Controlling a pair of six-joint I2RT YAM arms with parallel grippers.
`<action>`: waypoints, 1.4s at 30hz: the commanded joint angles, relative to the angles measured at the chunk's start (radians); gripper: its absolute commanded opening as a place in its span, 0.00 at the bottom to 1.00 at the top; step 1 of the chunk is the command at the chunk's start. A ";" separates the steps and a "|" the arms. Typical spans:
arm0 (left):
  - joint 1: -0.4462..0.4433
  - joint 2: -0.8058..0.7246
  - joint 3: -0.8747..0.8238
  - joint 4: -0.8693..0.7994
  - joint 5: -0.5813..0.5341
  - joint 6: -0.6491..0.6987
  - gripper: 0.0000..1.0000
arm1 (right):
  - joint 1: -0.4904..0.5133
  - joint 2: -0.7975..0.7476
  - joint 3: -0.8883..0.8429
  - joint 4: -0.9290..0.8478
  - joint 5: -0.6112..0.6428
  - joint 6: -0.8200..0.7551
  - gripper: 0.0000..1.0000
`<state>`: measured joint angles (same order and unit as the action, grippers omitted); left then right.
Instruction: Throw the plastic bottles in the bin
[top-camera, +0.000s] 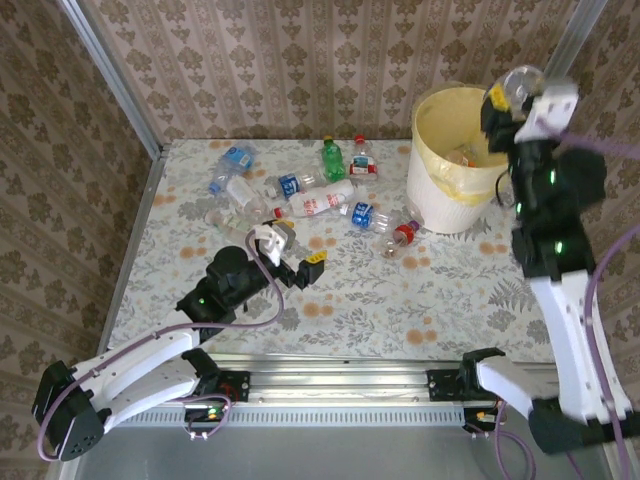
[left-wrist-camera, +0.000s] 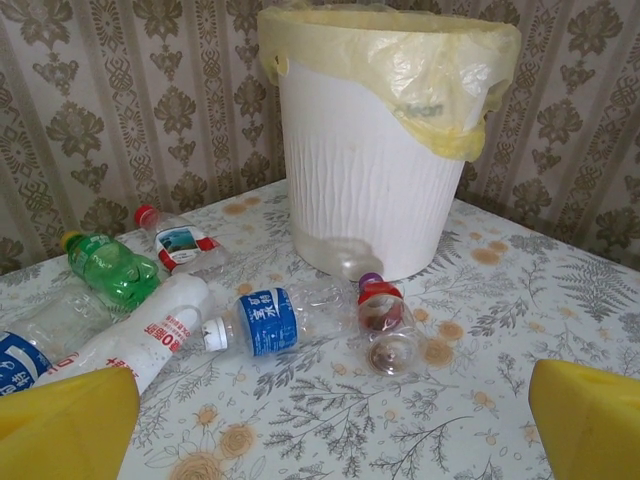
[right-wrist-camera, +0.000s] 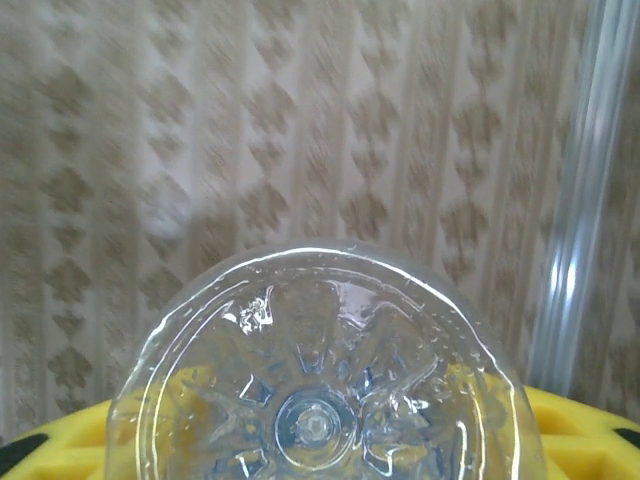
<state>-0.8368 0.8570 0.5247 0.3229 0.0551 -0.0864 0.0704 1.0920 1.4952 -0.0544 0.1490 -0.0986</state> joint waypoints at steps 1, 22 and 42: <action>0.005 -0.016 0.014 -0.042 -0.010 -0.022 1.00 | -0.057 0.146 0.186 -0.428 -0.046 0.203 0.80; 0.013 -0.065 0.015 -0.120 -0.017 -0.046 1.00 | -0.057 0.057 0.125 -0.474 -0.312 0.299 1.00; 0.018 -0.087 0.006 -0.131 -0.031 -0.068 1.00 | 0.238 0.128 -0.121 -0.642 -0.250 0.408 0.99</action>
<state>-0.8284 0.7834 0.5247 0.2081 0.0360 -0.1352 0.2714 1.1843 1.4406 -0.6228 -0.2207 0.2295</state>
